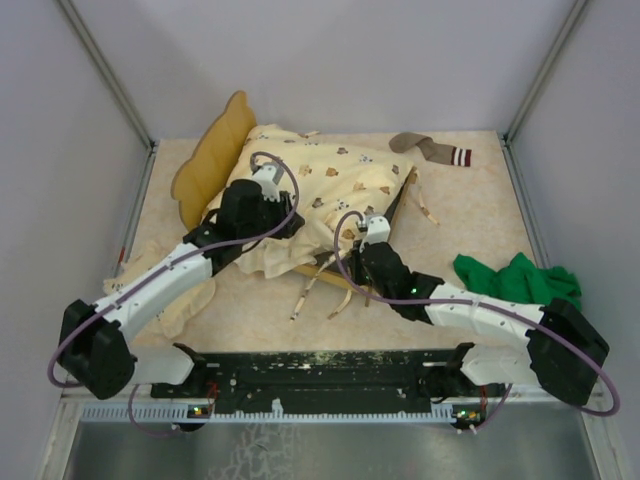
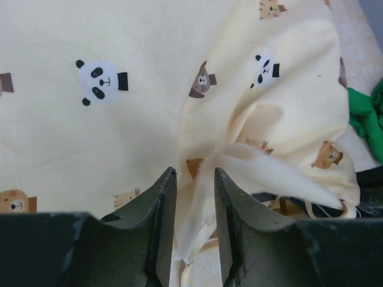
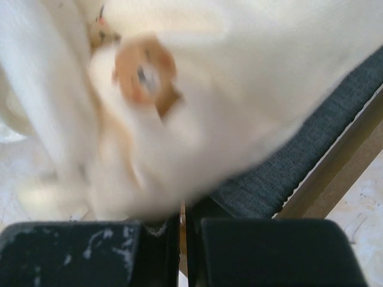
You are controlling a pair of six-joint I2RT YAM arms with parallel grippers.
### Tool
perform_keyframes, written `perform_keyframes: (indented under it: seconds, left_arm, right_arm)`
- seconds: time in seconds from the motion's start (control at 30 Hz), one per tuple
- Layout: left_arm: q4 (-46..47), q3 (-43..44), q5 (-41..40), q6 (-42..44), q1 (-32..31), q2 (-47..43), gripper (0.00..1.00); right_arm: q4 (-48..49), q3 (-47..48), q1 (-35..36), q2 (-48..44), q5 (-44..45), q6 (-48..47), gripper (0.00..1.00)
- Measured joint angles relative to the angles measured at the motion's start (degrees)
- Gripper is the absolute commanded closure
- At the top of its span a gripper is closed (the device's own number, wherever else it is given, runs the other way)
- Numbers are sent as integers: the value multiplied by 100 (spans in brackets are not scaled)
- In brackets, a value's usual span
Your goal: Set up the pet bed
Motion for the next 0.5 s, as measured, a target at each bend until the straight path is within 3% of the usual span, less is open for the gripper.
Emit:
perform_keyframes:
  seconds: [0.17, 0.5]
  left_arm:
    - [-44, -315, 466, -7, 2, -636, 61]
    - [-162, -1624, 1272, -28, -195, -1722, 58]
  right_arm:
    - [-127, -28, 0, -39, -81, 173, 96]
    - [-1034, -4, 0, -579, -358, 271, 74]
